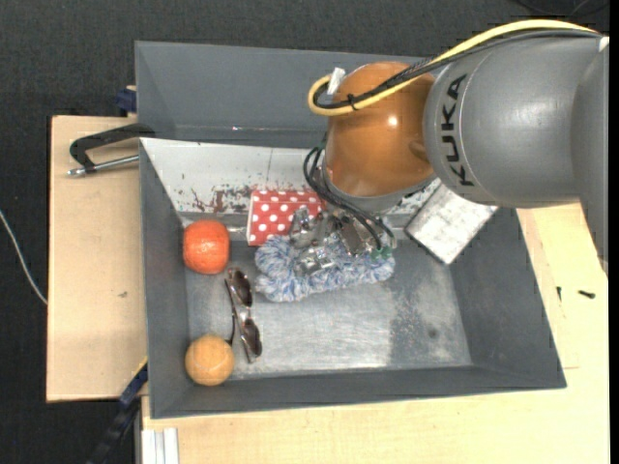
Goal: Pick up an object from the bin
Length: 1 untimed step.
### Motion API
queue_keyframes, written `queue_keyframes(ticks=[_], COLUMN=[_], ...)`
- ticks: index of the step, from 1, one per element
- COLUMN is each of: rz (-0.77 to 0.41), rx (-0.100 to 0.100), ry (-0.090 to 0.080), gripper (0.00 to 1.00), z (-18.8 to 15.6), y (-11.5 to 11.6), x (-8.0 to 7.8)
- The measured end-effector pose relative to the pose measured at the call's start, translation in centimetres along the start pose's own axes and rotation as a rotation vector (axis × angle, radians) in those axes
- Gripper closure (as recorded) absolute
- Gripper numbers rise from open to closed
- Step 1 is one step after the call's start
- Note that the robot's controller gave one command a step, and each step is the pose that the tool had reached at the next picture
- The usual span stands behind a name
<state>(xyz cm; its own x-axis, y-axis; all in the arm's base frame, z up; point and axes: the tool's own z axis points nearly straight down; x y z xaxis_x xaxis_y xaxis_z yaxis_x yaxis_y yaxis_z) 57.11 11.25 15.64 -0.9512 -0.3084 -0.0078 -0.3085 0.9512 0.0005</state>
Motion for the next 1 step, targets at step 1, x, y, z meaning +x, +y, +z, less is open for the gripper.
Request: queue_keyframes(ticks=[1], rz=[0.0], rx=[0.0], ry=[-0.002], gripper=[1.0], z=[-0.52], y=[0.02], x=[-0.03])
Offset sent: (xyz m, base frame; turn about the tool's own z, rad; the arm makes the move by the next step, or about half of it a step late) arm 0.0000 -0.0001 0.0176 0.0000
